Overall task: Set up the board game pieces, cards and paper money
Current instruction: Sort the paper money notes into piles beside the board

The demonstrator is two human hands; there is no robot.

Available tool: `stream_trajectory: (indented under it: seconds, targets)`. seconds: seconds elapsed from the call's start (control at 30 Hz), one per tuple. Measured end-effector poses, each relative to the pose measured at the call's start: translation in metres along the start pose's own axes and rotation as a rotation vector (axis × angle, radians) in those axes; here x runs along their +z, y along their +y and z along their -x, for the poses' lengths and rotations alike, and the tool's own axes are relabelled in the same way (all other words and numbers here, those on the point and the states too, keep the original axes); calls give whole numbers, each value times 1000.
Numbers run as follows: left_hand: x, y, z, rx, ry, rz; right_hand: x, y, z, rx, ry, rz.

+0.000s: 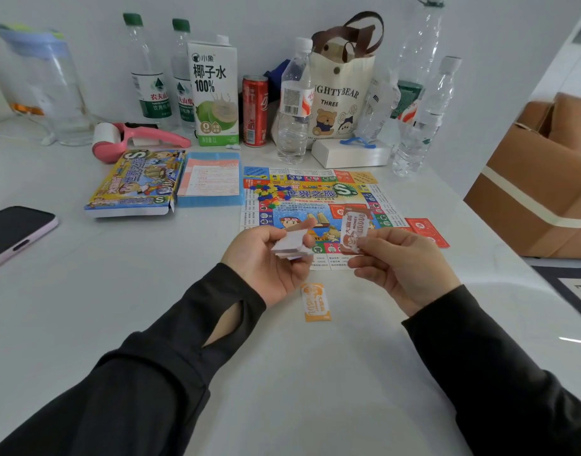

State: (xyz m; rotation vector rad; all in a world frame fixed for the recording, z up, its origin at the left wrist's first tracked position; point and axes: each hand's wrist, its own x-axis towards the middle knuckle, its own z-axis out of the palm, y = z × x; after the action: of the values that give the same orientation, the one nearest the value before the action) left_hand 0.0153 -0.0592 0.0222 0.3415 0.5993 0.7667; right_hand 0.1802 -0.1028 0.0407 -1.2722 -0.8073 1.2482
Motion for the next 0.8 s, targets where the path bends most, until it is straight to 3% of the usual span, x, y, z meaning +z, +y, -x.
stream_trajectory:
  seconds: [0.47, 0.67, 0.8]
  targets:
    - [6, 0, 3, 22, 118, 98, -2, -2, 1, -28, 6, -14]
    - [5, -1, 0, -4, 134, -39, -3, -3, 1, -6, -12, 1]
    - [4, -3, -3, 76, 88, -158, -4, -1, 0, 14, -52, -22]
